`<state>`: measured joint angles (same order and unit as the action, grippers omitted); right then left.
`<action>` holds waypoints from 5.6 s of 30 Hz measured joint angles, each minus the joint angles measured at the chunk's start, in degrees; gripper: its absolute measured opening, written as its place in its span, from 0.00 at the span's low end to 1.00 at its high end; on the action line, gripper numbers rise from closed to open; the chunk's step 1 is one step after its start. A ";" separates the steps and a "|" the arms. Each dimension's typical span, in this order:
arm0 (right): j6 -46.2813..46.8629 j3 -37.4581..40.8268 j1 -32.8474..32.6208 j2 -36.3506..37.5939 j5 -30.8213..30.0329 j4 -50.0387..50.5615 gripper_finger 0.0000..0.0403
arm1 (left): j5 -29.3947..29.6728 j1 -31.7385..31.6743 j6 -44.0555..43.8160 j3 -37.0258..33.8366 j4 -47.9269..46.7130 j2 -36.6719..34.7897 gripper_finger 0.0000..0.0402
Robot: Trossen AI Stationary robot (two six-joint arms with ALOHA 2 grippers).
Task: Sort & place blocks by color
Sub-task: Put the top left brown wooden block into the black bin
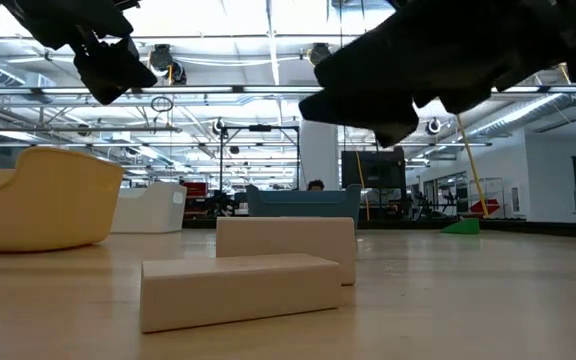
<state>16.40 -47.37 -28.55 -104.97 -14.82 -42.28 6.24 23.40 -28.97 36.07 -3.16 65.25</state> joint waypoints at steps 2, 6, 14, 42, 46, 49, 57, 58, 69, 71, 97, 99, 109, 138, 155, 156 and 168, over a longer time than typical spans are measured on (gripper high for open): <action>0.50 0.00 0.44 -0.05 0.08 0.66 0.44 | 0.00 0.00 0.00 0.00 0.00 0.00 0.61; 1.81 0.00 0.76 -0.02 2.15 1.54 0.51 | 0.02 0.00 0.02 0.00 0.00 0.00 0.61; -3.16 0.00 0.35 -0.04 3.12 6.27 0.60 | 0.07 -0.07 1.74 0.00 0.52 0.00 0.61; -3.58 0.00 -0.84 -13.16 -0.37 -8.77 0.58 | 1.90 -0.07 2.80 0.00 1.29 0.00 0.61; -3.57 -0.02 -0.37 -13.16 -0.36 -9.31 0.56 | 1.90 -0.07 2.82 0.00 1.30 -0.01 0.61; -2.19 -0.02 -0.02 -13.14 -0.14 -9.31 0.50 | 1.90 -0.07 2.80 0.00 1.31 0.00 0.61; -0.58 -0.02 0.06 -13.14 0.34 -8.53 0.27 | 1.88 -0.07 3.21 0.00 2.04 -0.02 0.61; -0.58 -0.02 0.08 -13.14 0.68 -8.65 0.27 | 1.88 -0.07 3.21 0.00 2.19 0.00 0.61; -0.72 -0.02 0.89 -11.41 1.26 -14.11 0.27 | 1.88 -0.07 3.19 0.00 2.99 -0.02 0.61; -0.77 -0.02 1.74 -10.06 1.16 -14.22 0.27 | 1.94 -0.07 3.49 0.00 3.28 -0.02 0.61; -18.81 0.00 15.43 5.01 -2.96 -14.01 0.27 | 15.04 -2.65 38.42 0.00 14.83 -0.02 0.61; -18.83 0.00 15.71 5.01 -2.87 -14.01 0.27 | 14.81 -3.44 38.25 0.00 15.50 -0.02 0.61; -23.63 0.02 16.56 5.01 -1.63 -16.22 0.27 | 11.36 -7.50 38.05 0.00 16.86 -0.02 0.61; -30.60 0.02 17.18 9.22 -1.53 -8.73 0.51 | 5.57 -9.94 36.98 0.00 16.64 -0.04 0.33; -20.58 0.00 23.86 37.74 -14.17 39.66 0.51 | 14.69 -21.27 42.29 0.04 16.82 -1.05 0.33; -21.37 0.00 24.84 38.67 -15.32 40.87 0.51 | 14.74 -23.10 42.62 0.04 16.68 -0.99 0.33; -32.13 0.00 36.79 44.86 -27.16 44.51 0.51 | 11.13 -39.84 41.27 6.20 13.38 -0.98 0.33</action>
<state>-15.73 -47.37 8.23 -60.11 -41.98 2.23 17.37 -16.45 12.30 42.28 10.22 64.27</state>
